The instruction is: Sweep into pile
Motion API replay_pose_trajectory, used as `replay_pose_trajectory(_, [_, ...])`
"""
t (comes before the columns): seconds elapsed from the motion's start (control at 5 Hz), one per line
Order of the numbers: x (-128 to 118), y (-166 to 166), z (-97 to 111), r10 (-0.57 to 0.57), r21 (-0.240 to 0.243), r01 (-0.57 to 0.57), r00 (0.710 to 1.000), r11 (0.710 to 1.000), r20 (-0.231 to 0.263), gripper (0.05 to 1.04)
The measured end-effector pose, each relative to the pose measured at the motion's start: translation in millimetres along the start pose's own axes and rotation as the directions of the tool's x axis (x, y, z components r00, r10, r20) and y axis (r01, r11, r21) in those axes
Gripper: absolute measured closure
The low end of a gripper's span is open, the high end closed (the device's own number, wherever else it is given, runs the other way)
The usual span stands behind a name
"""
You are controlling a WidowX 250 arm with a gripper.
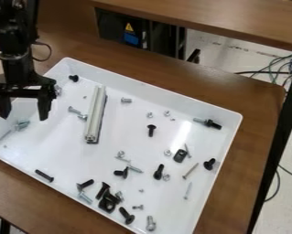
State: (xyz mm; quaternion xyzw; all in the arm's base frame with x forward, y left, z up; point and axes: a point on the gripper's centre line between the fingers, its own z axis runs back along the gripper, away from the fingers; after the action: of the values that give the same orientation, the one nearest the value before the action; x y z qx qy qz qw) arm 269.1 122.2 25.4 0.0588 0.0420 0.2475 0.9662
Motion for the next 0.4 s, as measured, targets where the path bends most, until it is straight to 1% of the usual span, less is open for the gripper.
replay_pose_trajectory(0.2, [-4.1,-0.9,-6.8,-0.002,0.003,0.002,1.0,1.0,-0.026,0.084])
replay_pose_trajectory(0.4, [3.9,-22.8,-9.9,0.014,-0.021,-0.014,1.0,1.0,-0.001,0.084])
